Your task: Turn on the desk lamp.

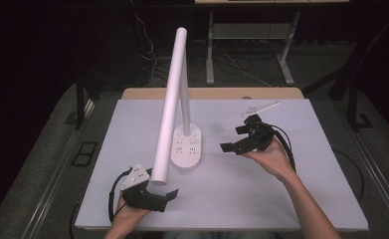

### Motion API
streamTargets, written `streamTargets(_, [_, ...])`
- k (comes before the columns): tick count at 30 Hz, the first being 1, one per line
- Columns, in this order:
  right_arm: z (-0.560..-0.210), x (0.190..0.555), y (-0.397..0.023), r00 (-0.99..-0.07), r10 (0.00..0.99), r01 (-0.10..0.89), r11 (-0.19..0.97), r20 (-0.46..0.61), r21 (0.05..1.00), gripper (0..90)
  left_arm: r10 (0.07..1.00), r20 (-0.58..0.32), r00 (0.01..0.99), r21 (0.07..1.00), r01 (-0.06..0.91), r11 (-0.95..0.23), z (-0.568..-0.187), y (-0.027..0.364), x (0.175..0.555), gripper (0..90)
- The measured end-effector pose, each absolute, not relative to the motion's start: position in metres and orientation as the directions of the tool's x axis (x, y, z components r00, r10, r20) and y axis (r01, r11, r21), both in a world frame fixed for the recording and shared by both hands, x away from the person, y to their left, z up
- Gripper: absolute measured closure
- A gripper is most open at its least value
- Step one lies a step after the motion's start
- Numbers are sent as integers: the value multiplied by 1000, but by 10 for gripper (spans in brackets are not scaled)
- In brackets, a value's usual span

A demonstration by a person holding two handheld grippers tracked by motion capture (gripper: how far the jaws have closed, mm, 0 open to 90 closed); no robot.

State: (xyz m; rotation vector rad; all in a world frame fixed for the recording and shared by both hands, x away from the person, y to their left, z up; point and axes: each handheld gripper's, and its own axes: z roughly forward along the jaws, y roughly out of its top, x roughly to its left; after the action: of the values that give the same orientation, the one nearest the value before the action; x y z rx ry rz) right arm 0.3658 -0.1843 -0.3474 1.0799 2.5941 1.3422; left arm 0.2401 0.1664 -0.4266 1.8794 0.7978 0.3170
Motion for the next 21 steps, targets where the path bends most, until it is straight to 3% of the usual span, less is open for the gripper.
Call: streamTargets(21, [-354, 406, -153, -726, 584, 614, 315, 363, 724, 5, 649, -169, 742, 892, 396, -220, -426, 169, 241, 0])
